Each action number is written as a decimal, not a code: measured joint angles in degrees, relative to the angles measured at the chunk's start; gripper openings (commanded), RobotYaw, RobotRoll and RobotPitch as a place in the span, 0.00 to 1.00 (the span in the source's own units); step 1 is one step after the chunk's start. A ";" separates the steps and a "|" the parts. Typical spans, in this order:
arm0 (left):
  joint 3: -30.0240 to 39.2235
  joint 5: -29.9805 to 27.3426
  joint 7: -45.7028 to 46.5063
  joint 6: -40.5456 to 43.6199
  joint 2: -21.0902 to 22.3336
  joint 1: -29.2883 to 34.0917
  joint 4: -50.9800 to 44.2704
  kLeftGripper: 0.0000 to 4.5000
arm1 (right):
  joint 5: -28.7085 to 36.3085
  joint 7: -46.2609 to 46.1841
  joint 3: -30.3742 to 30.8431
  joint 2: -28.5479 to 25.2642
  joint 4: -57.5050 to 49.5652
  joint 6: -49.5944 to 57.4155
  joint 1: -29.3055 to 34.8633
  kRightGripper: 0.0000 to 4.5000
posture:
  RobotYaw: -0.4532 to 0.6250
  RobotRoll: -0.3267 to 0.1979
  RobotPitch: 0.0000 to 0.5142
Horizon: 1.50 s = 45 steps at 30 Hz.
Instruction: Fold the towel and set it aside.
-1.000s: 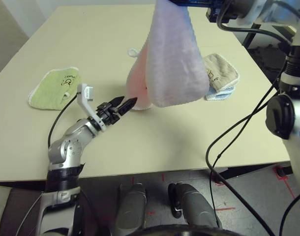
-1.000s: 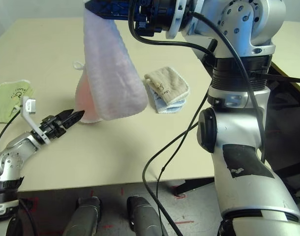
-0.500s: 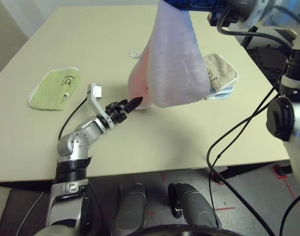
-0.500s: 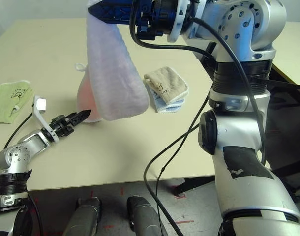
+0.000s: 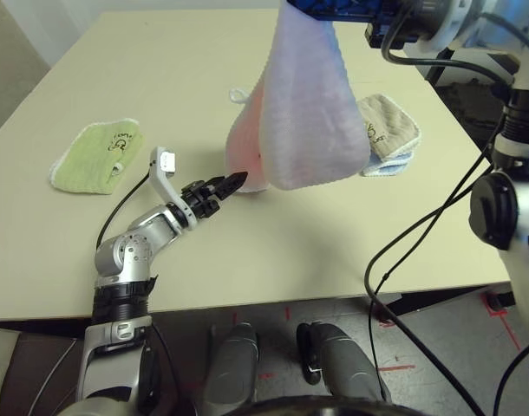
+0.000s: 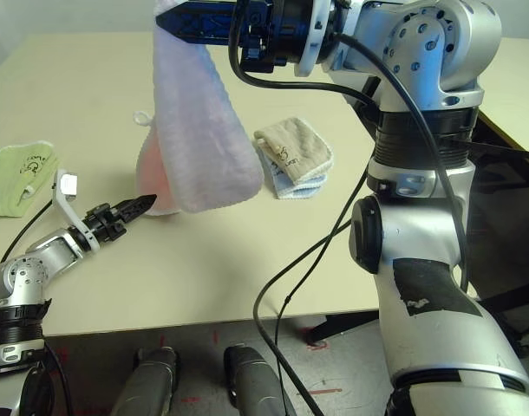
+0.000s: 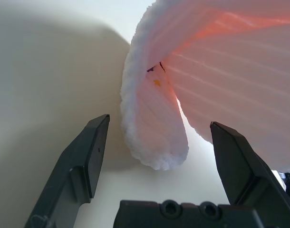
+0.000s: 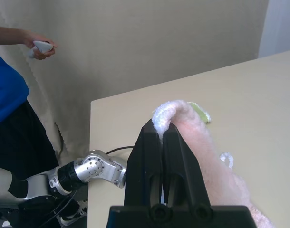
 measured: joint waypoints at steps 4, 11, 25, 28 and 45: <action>-0.02 -0.02 0.00 0.38 -0.12 0.00 -0.23 0.96 | -0.03 0.12 0.09 -0.03 0.00 -0.06 0.01 0.00 | 0.40 0.62 0.32; -0.80 0.69 0.55 0.34 -0.46 0.00 -0.33 1.00 | -0.04 0.22 0.18 -0.05 0.00 -0.27 0.05 0.00 | 0.40 0.62 0.32; -1.17 0.36 0.11 0.77 -0.64 -0.02 -0.33 0.09 | -0.06 0.30 0.82 -0.22 0.02 -0.54 0.25 0.00 | 0.40 0.62 0.31; -1.10 0.30 -0.02 0.81 -0.62 -0.11 -0.32 0.00 | -0.06 0.33 0.85 -0.41 0.00 -0.54 0.38 0.00 | 0.40 0.62 0.31; -2.01 7.93 -24.15 -4.26 32.93 -22.84 22.63 0.00 | -14.24 16.55 11.21 -16.10 13.58 -17.90 7.44 0.00 | 0.37 0.62 0.30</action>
